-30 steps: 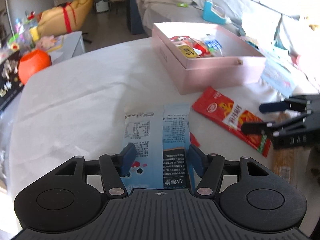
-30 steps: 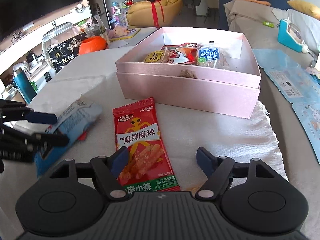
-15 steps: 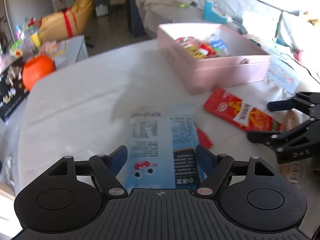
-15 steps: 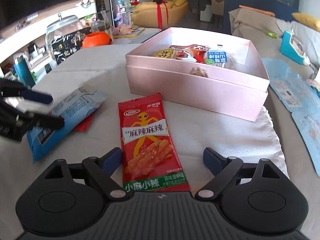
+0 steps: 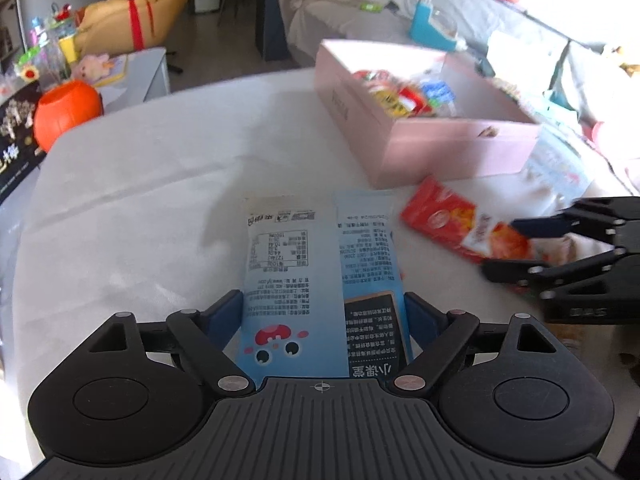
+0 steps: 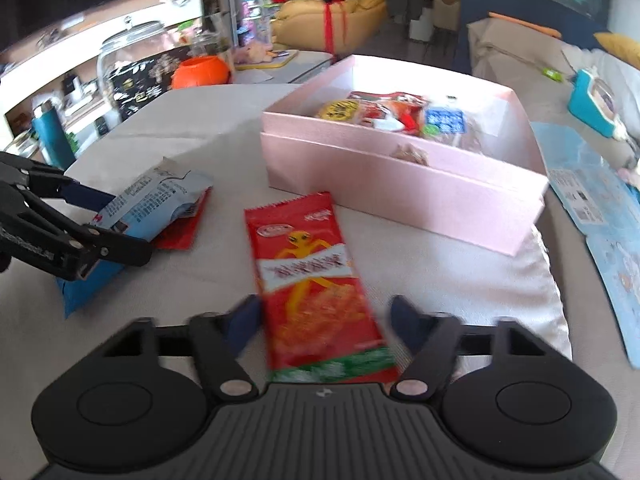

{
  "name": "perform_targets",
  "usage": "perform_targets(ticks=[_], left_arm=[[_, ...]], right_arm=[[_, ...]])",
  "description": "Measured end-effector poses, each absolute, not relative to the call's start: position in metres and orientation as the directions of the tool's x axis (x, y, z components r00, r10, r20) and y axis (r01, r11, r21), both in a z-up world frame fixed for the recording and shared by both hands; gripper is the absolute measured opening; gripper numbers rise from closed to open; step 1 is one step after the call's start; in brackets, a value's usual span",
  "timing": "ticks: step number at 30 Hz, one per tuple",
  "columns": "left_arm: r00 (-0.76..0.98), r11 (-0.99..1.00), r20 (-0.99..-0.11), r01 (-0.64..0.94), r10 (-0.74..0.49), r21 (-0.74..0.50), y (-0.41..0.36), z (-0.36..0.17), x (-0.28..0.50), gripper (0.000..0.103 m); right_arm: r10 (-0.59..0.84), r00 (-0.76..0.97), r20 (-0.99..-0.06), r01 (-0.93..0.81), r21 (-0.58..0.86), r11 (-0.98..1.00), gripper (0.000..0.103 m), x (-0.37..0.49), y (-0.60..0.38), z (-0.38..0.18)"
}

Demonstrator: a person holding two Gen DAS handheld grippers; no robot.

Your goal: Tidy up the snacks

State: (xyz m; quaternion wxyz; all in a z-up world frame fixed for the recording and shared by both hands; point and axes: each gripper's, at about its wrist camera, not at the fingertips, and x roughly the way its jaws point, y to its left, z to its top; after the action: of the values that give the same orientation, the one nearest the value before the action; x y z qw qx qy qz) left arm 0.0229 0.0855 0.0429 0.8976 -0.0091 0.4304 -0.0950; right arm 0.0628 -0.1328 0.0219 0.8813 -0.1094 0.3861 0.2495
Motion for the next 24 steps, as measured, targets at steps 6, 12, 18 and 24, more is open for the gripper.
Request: perform_targets(ticks=[6,12,18,24], left_arm=[[0.688,0.974,-0.692,0.203,-0.218,-0.105,0.073,0.084,0.008,0.089],[0.775,0.952,-0.552,0.250,-0.308,-0.180,0.062,0.136,0.032,0.089],[0.790,0.942,-0.515,0.248,-0.333,-0.228,0.047,0.144,0.075,0.089],[0.698,0.946,-0.641,0.210,-0.321,-0.246,0.055,0.093,0.062,0.089]], right_arm=[[0.444,0.564,-0.697,-0.572,0.058,0.818,0.045,0.057,-0.130,0.047],[0.533,0.646,-0.546,-0.539,0.167,0.826,0.008,0.071,-0.167,0.122],[0.517,0.689,-0.507,-0.504,0.177,0.845,0.009,0.111,-0.188,0.164],[0.489,0.583,-0.649,-0.583,0.085,0.808,0.060,0.100,-0.179,0.110]])
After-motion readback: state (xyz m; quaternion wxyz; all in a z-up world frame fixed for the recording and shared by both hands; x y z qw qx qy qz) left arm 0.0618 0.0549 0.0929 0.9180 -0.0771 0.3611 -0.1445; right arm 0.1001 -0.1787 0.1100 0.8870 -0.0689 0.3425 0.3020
